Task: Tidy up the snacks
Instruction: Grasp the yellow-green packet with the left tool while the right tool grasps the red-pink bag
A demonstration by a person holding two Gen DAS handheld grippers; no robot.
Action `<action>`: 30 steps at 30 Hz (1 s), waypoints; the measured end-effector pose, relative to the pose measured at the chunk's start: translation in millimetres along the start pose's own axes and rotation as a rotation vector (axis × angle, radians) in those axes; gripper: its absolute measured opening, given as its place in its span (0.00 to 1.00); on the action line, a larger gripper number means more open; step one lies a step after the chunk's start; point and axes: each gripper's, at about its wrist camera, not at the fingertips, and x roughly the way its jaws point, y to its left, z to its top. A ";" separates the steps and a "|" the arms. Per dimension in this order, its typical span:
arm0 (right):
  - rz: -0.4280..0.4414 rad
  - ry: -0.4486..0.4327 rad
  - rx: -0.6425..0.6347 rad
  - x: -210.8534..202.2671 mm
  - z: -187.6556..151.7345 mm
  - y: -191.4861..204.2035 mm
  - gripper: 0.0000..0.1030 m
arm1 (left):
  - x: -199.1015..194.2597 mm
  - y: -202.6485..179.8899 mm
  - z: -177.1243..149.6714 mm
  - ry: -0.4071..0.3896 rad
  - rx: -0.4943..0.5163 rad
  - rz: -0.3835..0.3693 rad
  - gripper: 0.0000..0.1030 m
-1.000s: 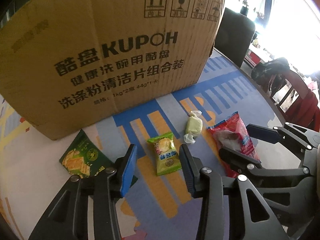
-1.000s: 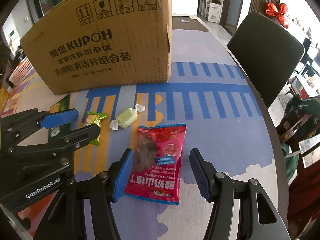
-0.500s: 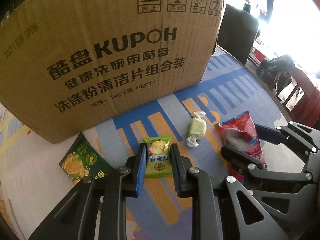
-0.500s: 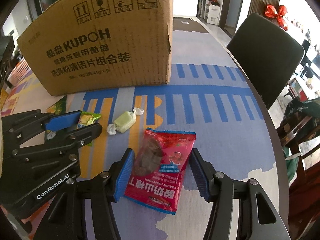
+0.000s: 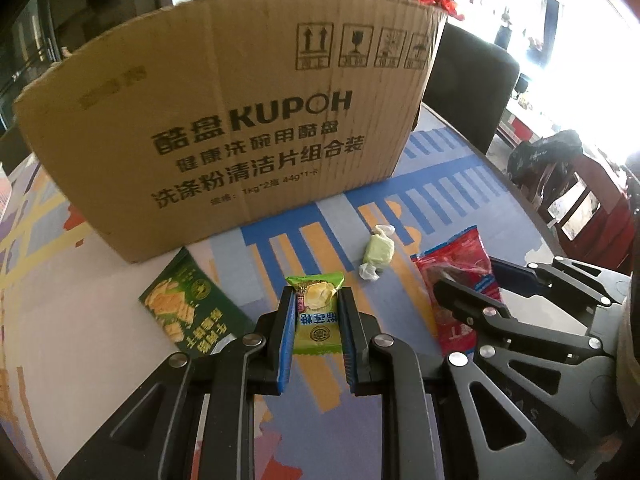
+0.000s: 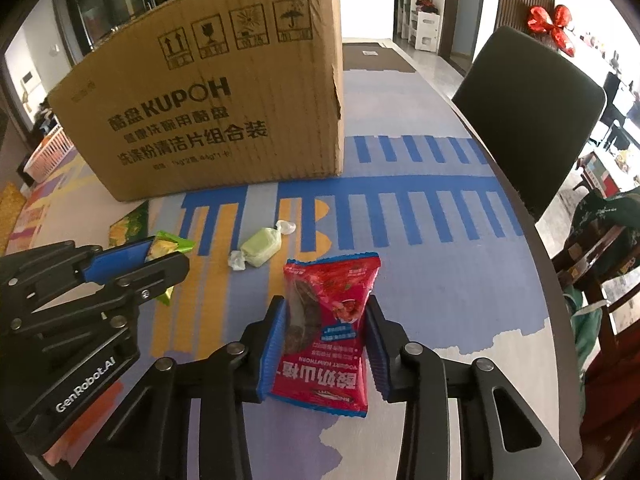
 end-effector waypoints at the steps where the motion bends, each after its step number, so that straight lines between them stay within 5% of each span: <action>1: 0.001 -0.002 0.000 -1.0 0.0 0.0 0.35 | -2.3 -0.1 -0.8 -0.002 -0.004 0.000 0.21; 9: 0.034 -0.005 -0.006 -9.1 -2.5 3.4 0.30 | -13.8 0.4 -11.5 -0.010 -0.030 -0.007 0.21; 13: 0.066 -0.006 0.012 -8.9 -0.7 2.1 0.52 | -14.8 2.9 -16.2 -0.007 -0.040 -0.006 0.21; 23: 0.018 0.025 -0.054 7.9 -3.2 20.2 0.53 | -11.0 14.2 -27.2 0.010 -0.076 -0.003 0.21; 25: -0.008 0.023 -0.072 8.9 -4.5 23.4 0.44 | -10.2 15.3 -28.8 0.012 -0.082 -0.003 0.21; 30: -0.011 0.013 -0.059 6.2 -5.4 23.9 0.40 | -13.5 15.1 -28.9 0.000 -0.096 -0.010 0.21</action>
